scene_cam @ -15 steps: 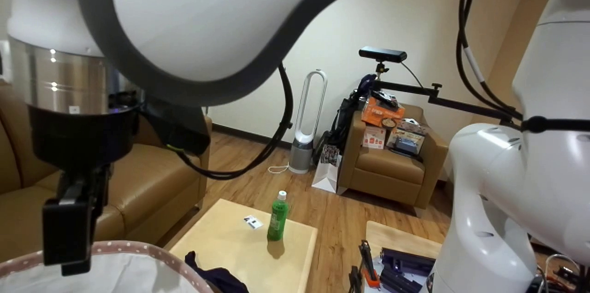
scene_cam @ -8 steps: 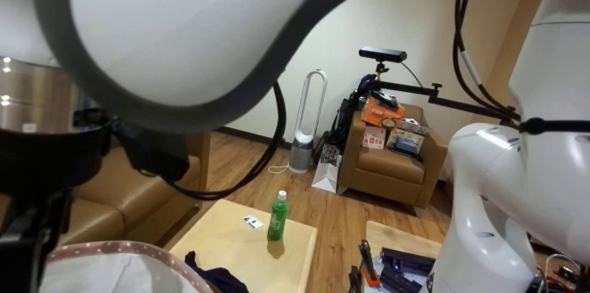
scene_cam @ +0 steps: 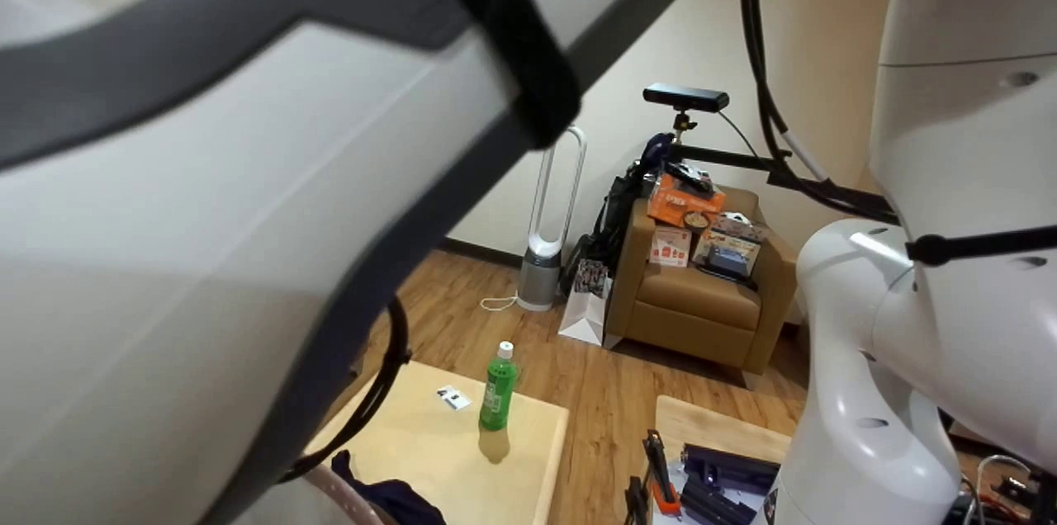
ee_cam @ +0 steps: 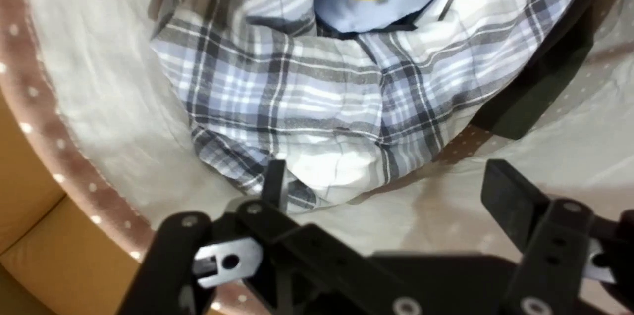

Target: Remove the checkered shirt from the pink laundry bag

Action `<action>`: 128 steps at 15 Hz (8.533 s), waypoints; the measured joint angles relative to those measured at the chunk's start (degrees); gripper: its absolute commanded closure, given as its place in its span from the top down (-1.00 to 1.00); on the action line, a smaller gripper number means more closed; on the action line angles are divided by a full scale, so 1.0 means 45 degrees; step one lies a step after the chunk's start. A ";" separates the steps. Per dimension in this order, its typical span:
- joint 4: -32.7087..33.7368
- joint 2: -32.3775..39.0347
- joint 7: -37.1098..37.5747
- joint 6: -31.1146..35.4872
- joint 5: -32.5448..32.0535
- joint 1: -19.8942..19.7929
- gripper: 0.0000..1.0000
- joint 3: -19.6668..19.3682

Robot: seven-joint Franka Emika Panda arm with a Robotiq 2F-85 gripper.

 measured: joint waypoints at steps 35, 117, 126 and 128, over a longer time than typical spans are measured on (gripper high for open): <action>0.3977 0.4017 -0.0035 -0.2186 -0.2510 0.1391 -0.89 -0.0882; 0.4063 0.3141 0.0294 -0.2735 -0.2467 0.1230 -0.90 -0.0962; 0.2867 -0.0617 0.0313 -0.5496 -0.2491 0.0689 -0.90 -0.1031; 0.2901 -0.1377 0.0175 -0.6411 -0.2522 0.0478 -0.90 -0.1027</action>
